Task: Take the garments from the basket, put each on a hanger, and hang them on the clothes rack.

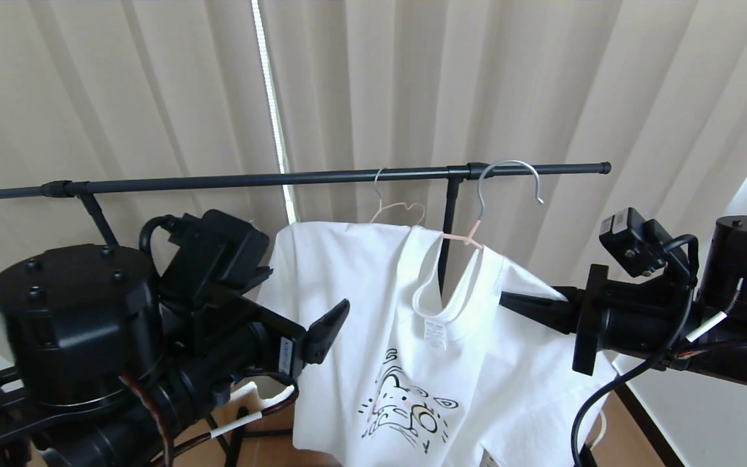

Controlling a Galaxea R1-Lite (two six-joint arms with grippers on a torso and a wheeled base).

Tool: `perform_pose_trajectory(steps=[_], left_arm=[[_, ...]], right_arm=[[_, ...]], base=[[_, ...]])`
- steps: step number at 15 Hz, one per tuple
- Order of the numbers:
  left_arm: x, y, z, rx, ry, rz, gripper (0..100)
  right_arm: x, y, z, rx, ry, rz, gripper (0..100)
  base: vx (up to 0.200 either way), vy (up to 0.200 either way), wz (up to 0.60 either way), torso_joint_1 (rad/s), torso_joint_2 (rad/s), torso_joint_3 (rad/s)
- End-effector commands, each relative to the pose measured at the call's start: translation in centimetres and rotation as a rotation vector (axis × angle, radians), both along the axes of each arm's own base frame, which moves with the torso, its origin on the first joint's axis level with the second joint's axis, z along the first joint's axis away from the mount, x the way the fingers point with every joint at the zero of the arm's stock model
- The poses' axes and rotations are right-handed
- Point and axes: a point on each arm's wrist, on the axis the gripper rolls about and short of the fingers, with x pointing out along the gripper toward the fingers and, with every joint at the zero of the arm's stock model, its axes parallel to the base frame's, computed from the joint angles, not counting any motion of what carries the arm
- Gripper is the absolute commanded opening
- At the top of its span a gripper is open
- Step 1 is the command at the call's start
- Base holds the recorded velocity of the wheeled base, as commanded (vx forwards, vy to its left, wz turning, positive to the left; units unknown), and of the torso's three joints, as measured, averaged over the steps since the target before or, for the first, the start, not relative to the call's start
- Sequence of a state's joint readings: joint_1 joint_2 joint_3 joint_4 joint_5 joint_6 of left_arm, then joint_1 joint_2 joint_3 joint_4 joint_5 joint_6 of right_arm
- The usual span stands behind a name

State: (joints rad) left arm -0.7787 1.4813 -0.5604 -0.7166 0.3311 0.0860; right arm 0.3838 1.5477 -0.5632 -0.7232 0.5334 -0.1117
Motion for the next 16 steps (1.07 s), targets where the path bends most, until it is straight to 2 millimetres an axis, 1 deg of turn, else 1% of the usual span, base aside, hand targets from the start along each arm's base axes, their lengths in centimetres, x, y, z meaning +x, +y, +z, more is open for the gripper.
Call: perform_pose_trajectory(steps=[1, 2, 3, 5, 6, 7, 9, 11, 13, 14, 16], left_arm=[[-0.3, 2.4, 0.2, -0.005, -0.014, 0.022, 100], [0.5, 3.8, -0.7, 0.016, 0.017, 0.079, 100], [1.0, 4.5, -1.0, 0.021, 0.026, 0.113, 100], [2.0, 5.4, -1.8, 0.026, 0.064, 0.132, 100], [2.0, 5.4, -1.8, 0.026, 0.064, 0.132, 100], [3.1, 5.9, -2.7, 0.04, 0.098, 0.167, 100], [3.9, 6.0, -3.2, 0.034, 0.124, 0.188, 100], [4.6, 5.6, -3.5, 0.006, 0.148, 0.195, 100], [4.8, 5.5, -3.7, 0.007, 0.154, 0.197, 100], [5.7, 5.0, -4.0, 0.005, 0.168, 0.202, 100], [6.4, 4.7, -4.2, 0.009, 0.173, 0.205, 100]], right_arm=[[0.1, -0.5, -0.1, 0.003, 0.006, 0.0, 0], [0.0, -1.0, -0.3, 0.016, 0.01, 0.033, 0], [0.0, -1.2, -0.4, 0.022, 0.008, 0.048, 0], [-0.1, -1.3, -0.7, 0.028, -0.005, 0.051, 0], [-0.1, -1.3, -0.7, 0.028, -0.005, 0.051, 0], [-0.1, -1.3, -0.6, 0.031, -0.015, 0.053, 0], [-0.2, -1.3, -0.8, 0.029, -0.01, 0.055, 0], [-0.3, -1.2, -0.8, 0.028, -0.008, 0.062, 0], [-0.4, -1.2, -0.8, 0.028, -0.008, 0.062, 0], [-0.6, -1.1, -0.7, 0.029, -0.011, 0.07, 0], [-0.7, -1.0, -0.8, 0.028, -0.012, 0.073, 0]], base=[[0.0, 0.0, 0.0, 0.0, 0.0, 0.0], [0.0, 0.0, 0.0, 0.0, 0.0, 0.0], [0.0, 0.0, 0.0, 0.0, 0.0, 0.0], [0.0, 0.0, 0.0, 0.0, 0.0, 0.0], [0.0, 0.0, 0.0, 0.0, 0.0, 0.0], [0.0, 0.0, 0.0, 0.0, 0.0, 0.0], [0.0, 0.0, 0.0, 0.0, 0.0, 0.0], [0.0, 0.0, 0.0, 0.0, 0.0, 0.0], [0.0, 0.0, 0.0, 0.0, 0.0, 0.0], [0.0, 0.0, 0.0, 0.0, 0.0, 0.0], [0.0, 0.0, 0.0, 0.0, 0.0, 0.0]])
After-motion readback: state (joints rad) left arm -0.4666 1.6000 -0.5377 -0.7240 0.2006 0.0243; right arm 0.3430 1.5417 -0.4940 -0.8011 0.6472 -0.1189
